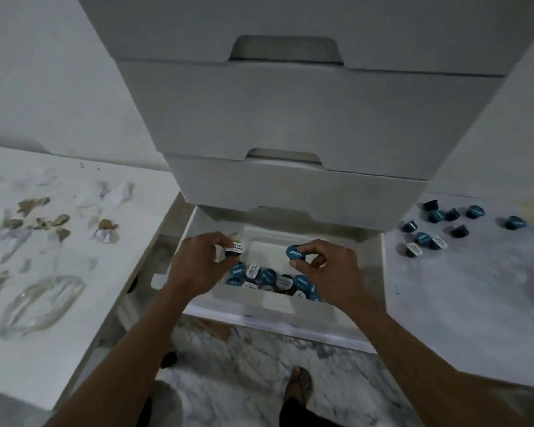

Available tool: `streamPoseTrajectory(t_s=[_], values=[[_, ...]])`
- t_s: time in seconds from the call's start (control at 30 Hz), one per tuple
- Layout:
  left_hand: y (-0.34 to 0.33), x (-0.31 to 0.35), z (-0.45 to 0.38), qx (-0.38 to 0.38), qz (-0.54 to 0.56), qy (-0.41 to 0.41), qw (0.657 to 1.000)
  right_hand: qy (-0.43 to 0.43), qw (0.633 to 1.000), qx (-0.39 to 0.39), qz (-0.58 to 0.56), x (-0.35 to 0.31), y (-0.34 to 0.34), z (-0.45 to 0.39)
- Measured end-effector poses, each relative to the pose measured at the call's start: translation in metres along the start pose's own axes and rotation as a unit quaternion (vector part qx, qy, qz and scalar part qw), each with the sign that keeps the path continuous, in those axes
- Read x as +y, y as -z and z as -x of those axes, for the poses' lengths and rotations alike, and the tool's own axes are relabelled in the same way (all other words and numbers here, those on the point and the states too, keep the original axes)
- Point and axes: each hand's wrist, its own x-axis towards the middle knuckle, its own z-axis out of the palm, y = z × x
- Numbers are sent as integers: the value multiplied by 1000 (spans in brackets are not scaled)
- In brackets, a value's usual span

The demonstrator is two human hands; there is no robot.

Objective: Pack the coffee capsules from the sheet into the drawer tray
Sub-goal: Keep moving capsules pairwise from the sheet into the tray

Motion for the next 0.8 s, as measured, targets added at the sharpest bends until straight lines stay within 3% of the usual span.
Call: streamPoseTrajectory(t_s=[0.4, 0.8], values=[[-61, -63, -89, -192, -32, -56, 979, -84, 983, -141, 84, 41, -86, -68], [-83, -68, -108, -248, -56, -89, 963, -97, 974, -183, 93, 51, -109, -83]])
